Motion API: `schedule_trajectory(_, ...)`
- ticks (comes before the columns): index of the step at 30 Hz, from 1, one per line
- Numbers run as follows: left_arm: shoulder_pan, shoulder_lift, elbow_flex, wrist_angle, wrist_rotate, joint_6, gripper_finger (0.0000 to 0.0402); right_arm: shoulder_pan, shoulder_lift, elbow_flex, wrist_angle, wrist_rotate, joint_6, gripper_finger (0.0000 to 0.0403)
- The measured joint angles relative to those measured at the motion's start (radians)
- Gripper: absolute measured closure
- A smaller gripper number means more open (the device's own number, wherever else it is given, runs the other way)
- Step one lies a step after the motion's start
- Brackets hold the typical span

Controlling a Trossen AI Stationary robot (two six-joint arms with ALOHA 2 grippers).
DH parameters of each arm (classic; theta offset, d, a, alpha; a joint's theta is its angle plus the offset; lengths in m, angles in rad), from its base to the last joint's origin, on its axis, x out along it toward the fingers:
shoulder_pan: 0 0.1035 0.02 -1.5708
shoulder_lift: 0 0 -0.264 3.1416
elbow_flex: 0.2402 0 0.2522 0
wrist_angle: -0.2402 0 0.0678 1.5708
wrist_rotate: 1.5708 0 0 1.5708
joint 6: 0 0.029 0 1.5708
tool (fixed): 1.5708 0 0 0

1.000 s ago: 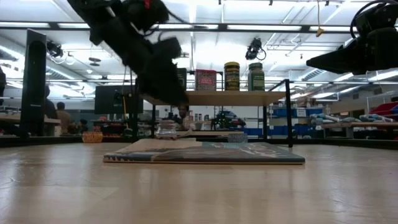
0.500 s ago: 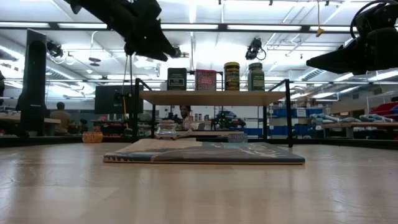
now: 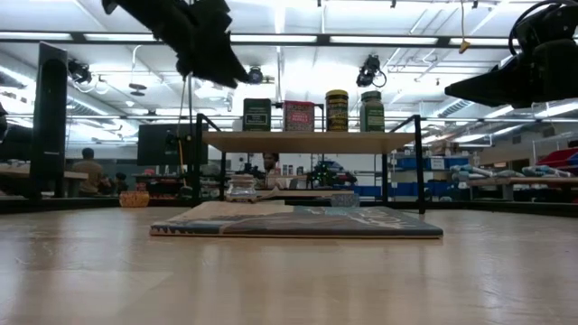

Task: Shelf spices
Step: Remove the black seasoning can from the shelf

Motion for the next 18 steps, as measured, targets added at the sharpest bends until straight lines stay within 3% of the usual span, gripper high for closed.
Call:
schedule_trajectory(10,0.065,0.006,0.139,-0.050,-0.005,0.072,0.0096,0.000,0.000,0.000,0.021,-0.009,-0.036,0.0227)
schedule_trajectory(13,0.094,0.012,0.157,-0.063,0.019,0.105,0.0096,0.006,0.000,0.000,0.077,-0.059,0.194,0.0227)
schedule_trajectory(18,0.148,0.017,0.181,-0.061,0.065,0.116,0.0096,-0.016,0.000,0.000,0.215,0.018,0.371,0.0227)
